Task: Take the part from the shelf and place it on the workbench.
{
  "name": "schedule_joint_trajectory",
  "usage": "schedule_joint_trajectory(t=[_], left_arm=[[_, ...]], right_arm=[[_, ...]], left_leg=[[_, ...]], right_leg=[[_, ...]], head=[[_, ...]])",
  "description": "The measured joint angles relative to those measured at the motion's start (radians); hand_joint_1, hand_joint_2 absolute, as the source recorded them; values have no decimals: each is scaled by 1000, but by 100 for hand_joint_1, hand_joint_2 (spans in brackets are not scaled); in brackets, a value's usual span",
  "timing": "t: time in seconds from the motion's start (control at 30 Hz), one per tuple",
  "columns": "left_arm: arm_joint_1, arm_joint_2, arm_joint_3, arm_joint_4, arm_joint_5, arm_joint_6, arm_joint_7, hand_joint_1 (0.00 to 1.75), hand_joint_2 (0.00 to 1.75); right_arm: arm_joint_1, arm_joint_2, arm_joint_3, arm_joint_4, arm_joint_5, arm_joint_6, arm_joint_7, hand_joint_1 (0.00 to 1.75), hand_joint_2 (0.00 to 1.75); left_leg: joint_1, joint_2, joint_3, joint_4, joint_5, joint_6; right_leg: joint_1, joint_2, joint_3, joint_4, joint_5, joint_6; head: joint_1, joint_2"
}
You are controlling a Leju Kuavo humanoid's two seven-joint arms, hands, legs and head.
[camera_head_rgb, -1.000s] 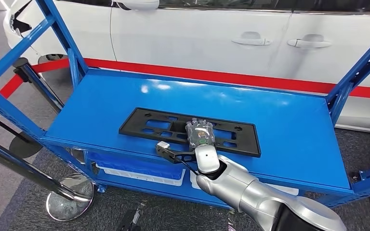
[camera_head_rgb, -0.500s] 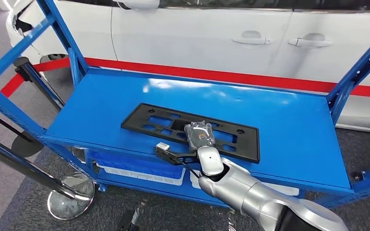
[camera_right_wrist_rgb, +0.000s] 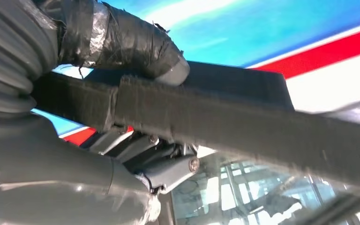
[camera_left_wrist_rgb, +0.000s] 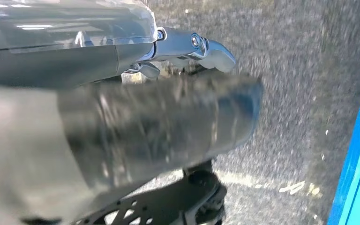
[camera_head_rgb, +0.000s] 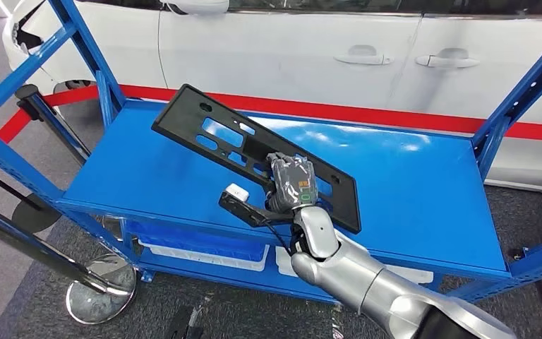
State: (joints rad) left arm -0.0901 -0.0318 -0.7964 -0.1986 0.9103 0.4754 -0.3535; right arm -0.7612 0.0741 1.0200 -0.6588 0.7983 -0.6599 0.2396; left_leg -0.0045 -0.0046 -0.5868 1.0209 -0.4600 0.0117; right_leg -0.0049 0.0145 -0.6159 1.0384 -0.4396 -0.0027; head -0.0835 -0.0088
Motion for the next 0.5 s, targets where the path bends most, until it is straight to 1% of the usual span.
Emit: schedule_joint_trajectory(t=[0.03,0.07,0.1,0.13,0.17,0.2,0.23,0.27,0.3,0.33,0.37,0.4,0.43,0.47,0.5], left_arm=[[1,0,0,0,2,5,-6,0,175],[2,0,0,0,5,9,-11,0,175],[2,0,0,0,7,13,-15,0,175],[1,0,-1,0,12,14,-18,0,175],[1,0,-1,0,18,13,-20,0,175],[1,1,-1,0,28,10,-21,0,175],[2,1,-1,0,39,7,-23,0,175],[3,1,-1,0,50,4,-25,0,175],[4,2,-1,0,60,2,-26,0,175],[5,2,-1,1,66,0,-26,0,175],[5,2,-1,1,71,0,-25,0,175],[4,2,-1,1,74,2,-21,0,175],[4,3,-1,1,76,9,-14,0,175],[4,3,-1,1,78,17,-5,0,175],[4,4,-1,2,78,27,4,0,175]], right_arm=[[13,-8,-12,-36,23,-8,0,175,175],[26,-15,-27,-77,47,-14,1,175,175],[37,-23,-44,-118,67,-17,1,175,175],[50,-32,-64,-161,88,-20,0,175,175],[66,-40,-86,-208,111,-23,-4,175,175],[86,-50,-110,-260,137,-26,-11,175,175],[111,-59,-134,-317,164,-28,-17,175,175],[137,-67,-155,-377,185,-29,-23,175,175],[161,-77,-171,-439,198,-30,-26,175,175],[181,-86,-184,-500,201,-31,-25,175,175],[198,-97,-196,-559,197,-31,-25,175,175],[214,-107,-208,-618,184,-32,-31,175,175],[235,-116,-223,-679,160,-34,-44,175,175],[256,-124,-235,-736,133,-36,-62,175,175],[277,-130,-244,-789,104,-39,-83,175,175]], left_leg=[[1,0,1,-6,5,5],[3,1,3,-13,9,11],[5,2,6,-19,14,17],[6,3,7,-22,16,21],[5,2,6,-23,16,24],[5,2,6,-22,15,27],[4,2,7,-20,13,28],[5,2,7,-18,11,28],[5,1,8,-14,7,28],[6,1,8,-8,2,26],[5,0,7,-1,-4,22],[4,0,4,8,-11,17],[2,-1,1,14,-15,12],[0,-1,-2,17,-18,7],[0,-1,-3,18,-19,4]], right_leg=[[-1,-1,-2,1,-2,5],[-2,-1,-8,10,-11,9],[-2,-2,-20,36,-29,13],[-2,-3,-42,84,-57,16],[-2,-3,-69,146,-88,18],[-3,-3,-98,208,-112,21],[-4,-4,-119,252,-122,23],[-5,-4,-125,261,-114,25],[-7,-5,-112,232,-88,26],[-9,-6,-85,174,-54,28],[-10,-7,-57,115,-31,28],[-11,-7,-33,65,-16,26],[-10,-7,-20,37,-12,22],[-7,-6,-16,28,-17,17],[-6,-5,-15,25,-16,10]], head=[[0,0],[0,0],[1,0],[1,0],[2,0],[2,0],[2,0],[2,0],[2,0],[2,0],[2,0],[1,0],[1,0],[1,0],[0,0]])
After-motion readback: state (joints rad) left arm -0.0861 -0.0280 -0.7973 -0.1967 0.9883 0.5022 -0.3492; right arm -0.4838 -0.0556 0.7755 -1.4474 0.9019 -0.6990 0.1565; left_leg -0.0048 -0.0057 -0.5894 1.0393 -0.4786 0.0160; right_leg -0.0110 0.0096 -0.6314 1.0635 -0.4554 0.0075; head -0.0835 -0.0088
